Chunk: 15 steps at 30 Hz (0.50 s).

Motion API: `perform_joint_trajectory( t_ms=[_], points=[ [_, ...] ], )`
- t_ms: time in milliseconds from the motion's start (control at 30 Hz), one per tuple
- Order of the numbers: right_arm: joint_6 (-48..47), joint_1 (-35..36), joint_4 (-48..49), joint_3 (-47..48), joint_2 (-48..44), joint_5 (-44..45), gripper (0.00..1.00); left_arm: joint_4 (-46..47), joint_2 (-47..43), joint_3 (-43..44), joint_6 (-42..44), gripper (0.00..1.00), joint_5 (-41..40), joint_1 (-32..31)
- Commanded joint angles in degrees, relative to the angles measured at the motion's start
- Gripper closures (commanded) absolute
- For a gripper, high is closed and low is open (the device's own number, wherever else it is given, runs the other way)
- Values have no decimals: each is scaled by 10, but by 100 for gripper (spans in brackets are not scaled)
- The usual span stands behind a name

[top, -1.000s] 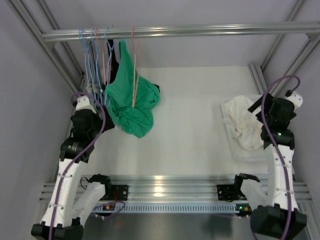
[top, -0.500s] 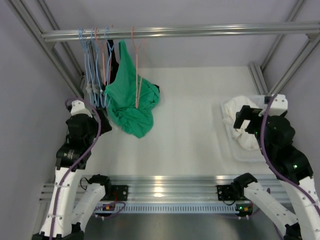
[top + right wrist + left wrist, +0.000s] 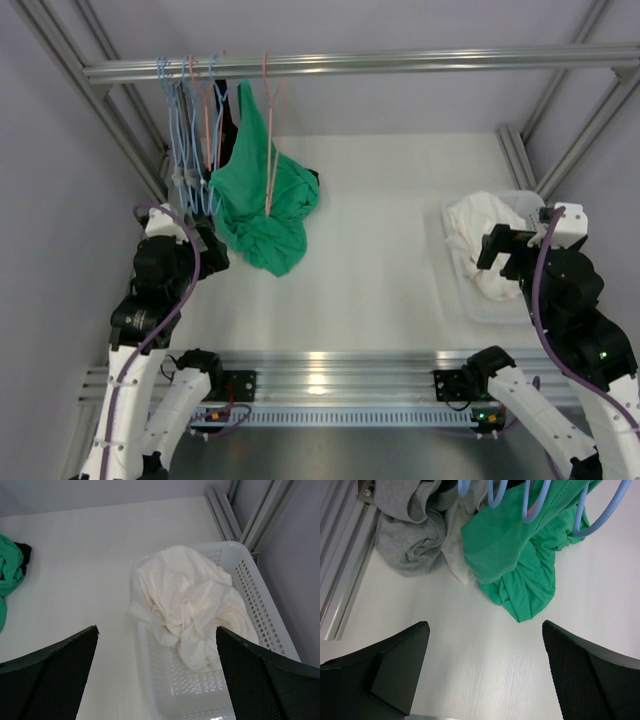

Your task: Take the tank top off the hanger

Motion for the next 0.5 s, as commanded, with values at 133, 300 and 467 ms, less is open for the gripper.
perform_joint_trajectory(
  t_ms=[133,300,467],
  points=[
    [5,5,2,-11,3,-39,1,50,30,-3,8,1,42,-2],
    [-4,6,1,-5,10,26,1,51,20,-5,15,1,33,-5],
    [-10,7,2,-7,5,45,1,51,19,-6,21,1,33,-8]
  ],
)
